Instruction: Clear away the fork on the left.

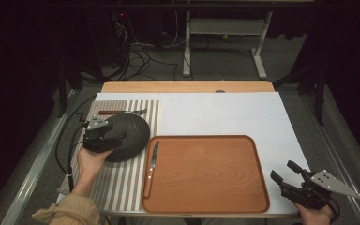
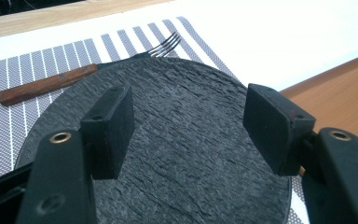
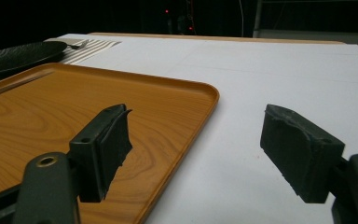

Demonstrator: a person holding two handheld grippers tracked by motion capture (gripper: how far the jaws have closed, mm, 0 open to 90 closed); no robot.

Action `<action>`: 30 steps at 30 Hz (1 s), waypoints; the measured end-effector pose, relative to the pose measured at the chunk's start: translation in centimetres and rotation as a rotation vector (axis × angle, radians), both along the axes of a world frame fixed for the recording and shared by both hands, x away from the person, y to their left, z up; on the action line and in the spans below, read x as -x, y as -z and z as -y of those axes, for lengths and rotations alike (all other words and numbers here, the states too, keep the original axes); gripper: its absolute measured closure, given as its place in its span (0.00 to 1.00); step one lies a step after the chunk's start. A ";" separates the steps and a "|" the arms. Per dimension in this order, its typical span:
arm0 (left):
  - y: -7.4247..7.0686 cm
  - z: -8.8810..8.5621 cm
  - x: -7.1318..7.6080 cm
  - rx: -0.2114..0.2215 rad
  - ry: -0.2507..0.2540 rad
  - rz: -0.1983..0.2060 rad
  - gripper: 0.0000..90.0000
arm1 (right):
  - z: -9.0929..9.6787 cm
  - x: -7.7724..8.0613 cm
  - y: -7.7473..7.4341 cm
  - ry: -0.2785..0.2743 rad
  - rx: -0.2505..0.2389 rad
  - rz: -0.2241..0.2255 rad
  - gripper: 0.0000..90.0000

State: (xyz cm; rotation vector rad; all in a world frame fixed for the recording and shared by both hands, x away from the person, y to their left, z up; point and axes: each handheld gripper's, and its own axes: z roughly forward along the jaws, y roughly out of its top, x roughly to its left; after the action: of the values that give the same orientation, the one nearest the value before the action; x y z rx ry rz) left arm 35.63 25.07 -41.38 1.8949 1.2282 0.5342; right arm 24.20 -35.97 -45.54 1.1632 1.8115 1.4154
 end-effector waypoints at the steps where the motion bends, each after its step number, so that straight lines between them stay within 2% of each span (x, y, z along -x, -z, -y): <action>1: 0.0 0.0 -0.1 0.004 0.000 -0.003 0.35 | 0.0 0.0 0.0 0.000 -0.001 0.000 0.27; 5: 0.0 0.1 -0.4 0.006 -0.001 0.004 0.35 | 0.0 0.0 0.0 0.001 0.001 0.000 0.27; 10: 0.2 0.3 -0.9 -0.015 0.005 0.000 0.35 | 0.0 0.0 0.0 0.003 0.001 -0.001 0.27; 21: 0.0 0.2 -1.9 -0.010 -0.003 -0.003 0.35 | 0.0 0.0 0.0 0.004 0.003 -0.003 0.27; 30: -0.1 0.4 -3.1 -0.026 0.009 -0.025 0.35 | 0.1 -0.1 0.0 0.012 0.000 -0.004 0.27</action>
State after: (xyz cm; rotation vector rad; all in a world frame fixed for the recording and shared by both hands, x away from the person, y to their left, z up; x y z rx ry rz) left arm 38.77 24.63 -41.31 1.9335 1.2330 0.5255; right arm 24.28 -36.06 -45.57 1.1754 1.8040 1.4074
